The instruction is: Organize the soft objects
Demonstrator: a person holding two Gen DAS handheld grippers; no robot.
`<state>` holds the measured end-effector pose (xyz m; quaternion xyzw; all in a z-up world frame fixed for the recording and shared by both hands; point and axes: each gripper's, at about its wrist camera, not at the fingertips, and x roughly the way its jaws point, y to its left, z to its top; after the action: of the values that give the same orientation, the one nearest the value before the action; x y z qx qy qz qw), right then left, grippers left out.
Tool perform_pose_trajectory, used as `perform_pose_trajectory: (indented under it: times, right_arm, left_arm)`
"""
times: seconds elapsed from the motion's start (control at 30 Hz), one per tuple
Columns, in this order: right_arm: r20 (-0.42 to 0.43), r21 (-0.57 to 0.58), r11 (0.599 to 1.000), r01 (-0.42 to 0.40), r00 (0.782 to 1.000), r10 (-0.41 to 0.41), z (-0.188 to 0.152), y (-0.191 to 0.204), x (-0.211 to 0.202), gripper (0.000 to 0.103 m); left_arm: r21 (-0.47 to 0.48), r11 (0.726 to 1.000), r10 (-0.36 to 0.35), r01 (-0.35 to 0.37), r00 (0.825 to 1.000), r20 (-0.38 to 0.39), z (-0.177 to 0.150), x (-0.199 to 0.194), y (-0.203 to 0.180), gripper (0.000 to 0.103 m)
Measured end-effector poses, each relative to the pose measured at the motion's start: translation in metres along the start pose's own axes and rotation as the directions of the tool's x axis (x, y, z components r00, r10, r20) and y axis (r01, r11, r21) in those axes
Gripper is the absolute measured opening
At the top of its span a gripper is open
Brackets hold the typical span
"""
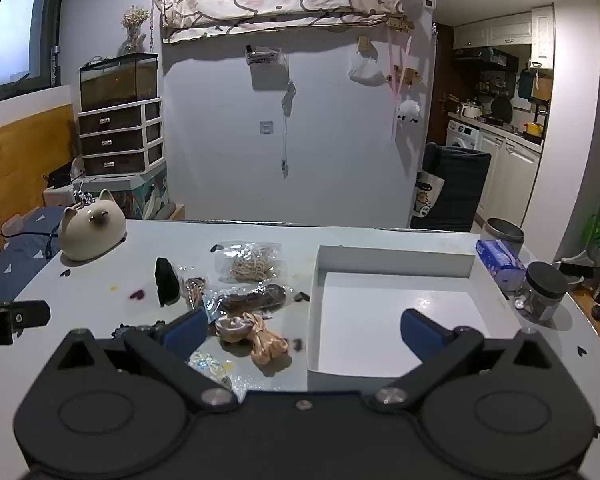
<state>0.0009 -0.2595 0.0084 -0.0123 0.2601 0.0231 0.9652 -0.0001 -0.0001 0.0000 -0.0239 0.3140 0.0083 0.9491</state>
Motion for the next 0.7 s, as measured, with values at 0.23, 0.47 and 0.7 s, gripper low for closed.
perform_pose_trajectory:
  times: [0.23,0.47,0.7]
  right_arm:
    - [0.000,0.009,1.000,-0.009,1.000,0.009,-0.0001,-0.0003,-0.0002,0.103]
    - [0.000,0.009,1.000,-0.007,1.000,0.007,-0.0002,-0.0003,-0.0003,0.103]
    - [-0.001,0.009,1.000,-0.005,1.000,0.005,0.0004,0.0000,-0.0007,0.103]
  left_arm:
    - [0.003,1.000,0.002,-0.002,1.000,0.002,-0.0007,-0.0006,-0.0008,0.103]
    - [-0.001,1.000,0.002,-0.002,1.000,0.001,0.0001,-0.0004,-0.0010,0.103]
    - [-0.001,1.000,-0.005,0.005,1.000,0.001,0.0000,-0.0001,0.0001,0.103]
